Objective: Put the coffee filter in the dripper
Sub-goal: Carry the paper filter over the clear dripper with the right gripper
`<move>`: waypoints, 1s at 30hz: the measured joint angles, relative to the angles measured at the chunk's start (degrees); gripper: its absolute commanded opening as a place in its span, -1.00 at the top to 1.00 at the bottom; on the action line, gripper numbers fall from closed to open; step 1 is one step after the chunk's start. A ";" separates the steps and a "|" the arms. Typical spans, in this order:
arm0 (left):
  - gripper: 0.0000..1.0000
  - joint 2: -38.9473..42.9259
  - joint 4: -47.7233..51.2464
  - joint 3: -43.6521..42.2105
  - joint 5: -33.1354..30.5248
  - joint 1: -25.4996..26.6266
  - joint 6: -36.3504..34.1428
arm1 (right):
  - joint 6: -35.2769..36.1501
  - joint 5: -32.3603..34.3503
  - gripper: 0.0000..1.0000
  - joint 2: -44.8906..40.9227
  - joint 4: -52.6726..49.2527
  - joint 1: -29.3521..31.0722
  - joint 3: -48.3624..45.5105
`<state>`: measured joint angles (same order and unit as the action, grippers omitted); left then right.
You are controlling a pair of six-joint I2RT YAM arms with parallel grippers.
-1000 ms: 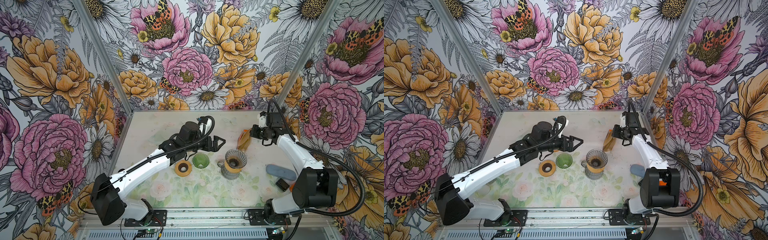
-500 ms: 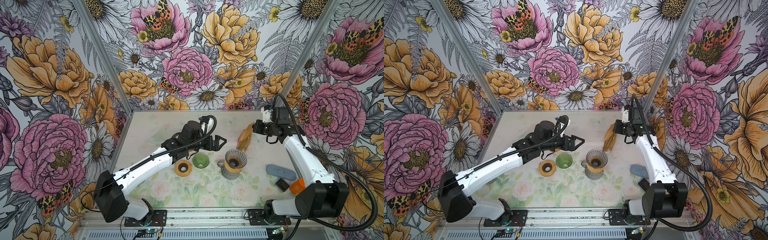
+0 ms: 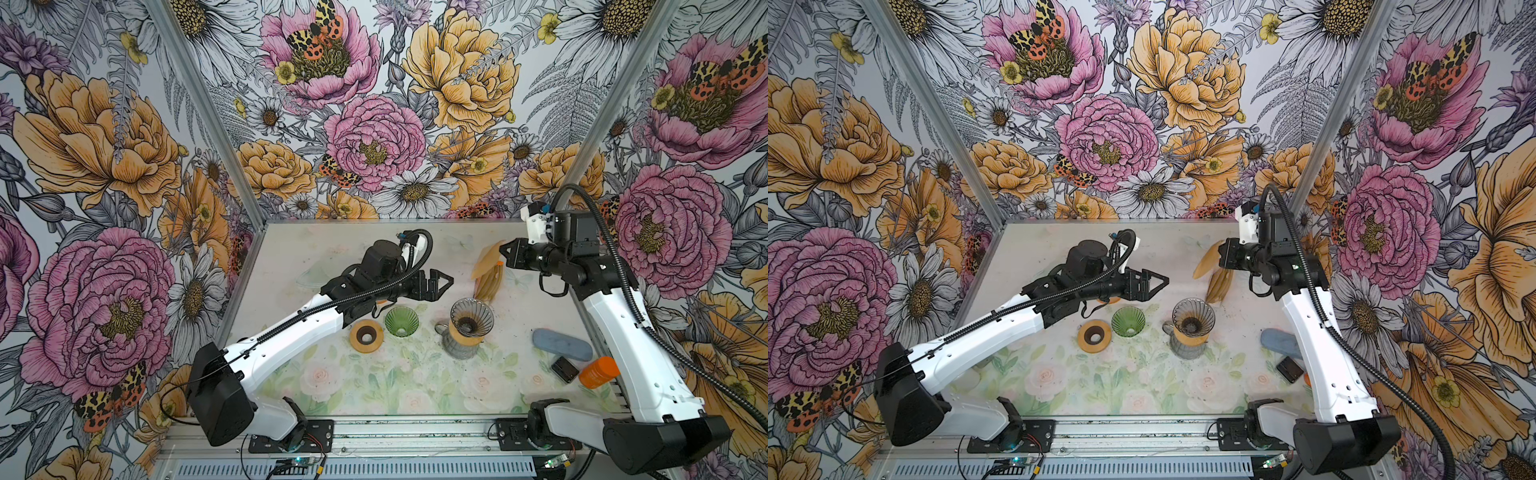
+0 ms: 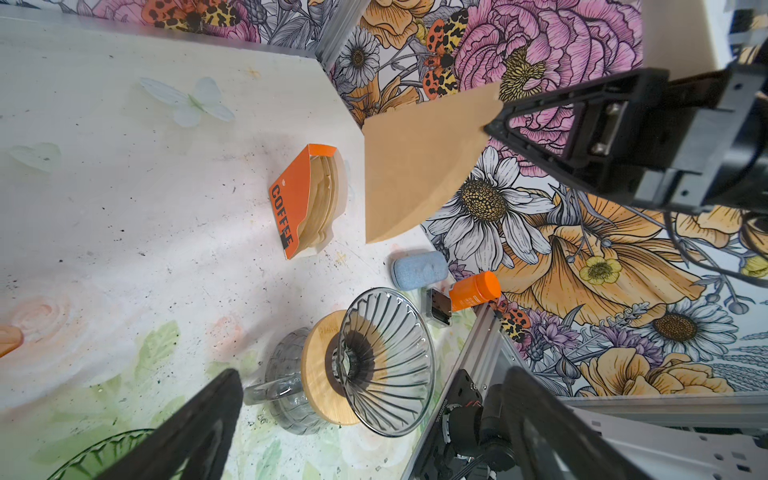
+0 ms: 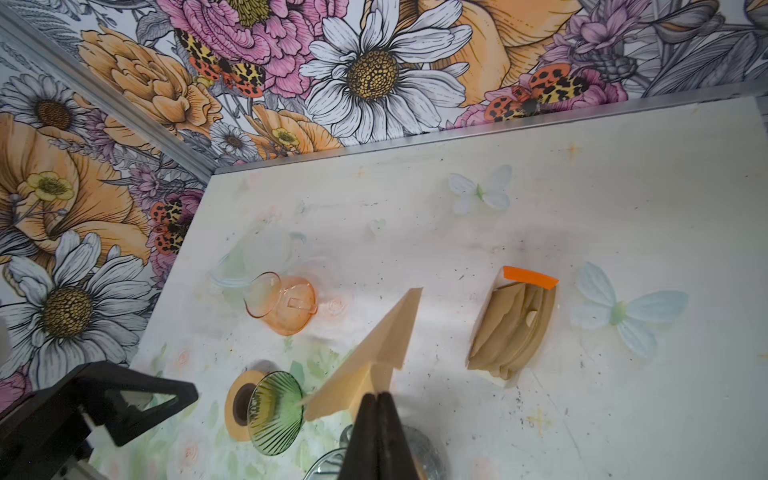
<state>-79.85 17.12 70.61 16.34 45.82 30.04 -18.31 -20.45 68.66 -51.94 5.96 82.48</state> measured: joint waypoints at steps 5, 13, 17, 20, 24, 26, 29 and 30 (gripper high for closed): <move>-0.98 1.75 0.31 0.00 0.02 -0.22 -0.24 | -1.42 -4.46 1.00 -3.37 -2.29 0.48 -0.02; -0.97 4.00 0.68 -0.24 0.02 -0.26 -0.28 | -3.13 -12.79 1.00 -9.38 -5.44 0.92 -4.00; -0.98 4.55 0.68 -0.35 0.02 -0.26 -0.28 | -3.08 -16.26 1.00 -10.51 -8.00 1.29 -5.95; -0.98 4.55 0.83 -0.57 0.02 -0.20 -0.28 | -2.82 -18.03 1.00 -10.93 -10.10 1.38 -7.28; -0.98 4.55 1.05 -0.57 0.00 -0.09 -0.28 | -1.99 -18.64 1.00 -11.13 -12.90 1.64 -9.01; -0.98 4.55 1.05 -0.57 0.00 0.07 -0.28 | -1.68 -18.34 1.00 -11.28 -13.90 1.64 -10.12; -0.98 4.55 1.05 -0.57 0.00 0.17 -0.28 | -1.51 -17.14 1.00 -11.23 -14.73 1.64 -11.87; -0.98 4.55 1.05 -0.57 0.00 0.22 -0.28 | -1.51 -16.59 1.00 -11.17 -15.02 1.64 -12.44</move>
<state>-75.31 18.17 70.04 16.34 46.04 29.76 -19.81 -37.04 57.49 -66.96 7.60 70.04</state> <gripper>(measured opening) 0.988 0.042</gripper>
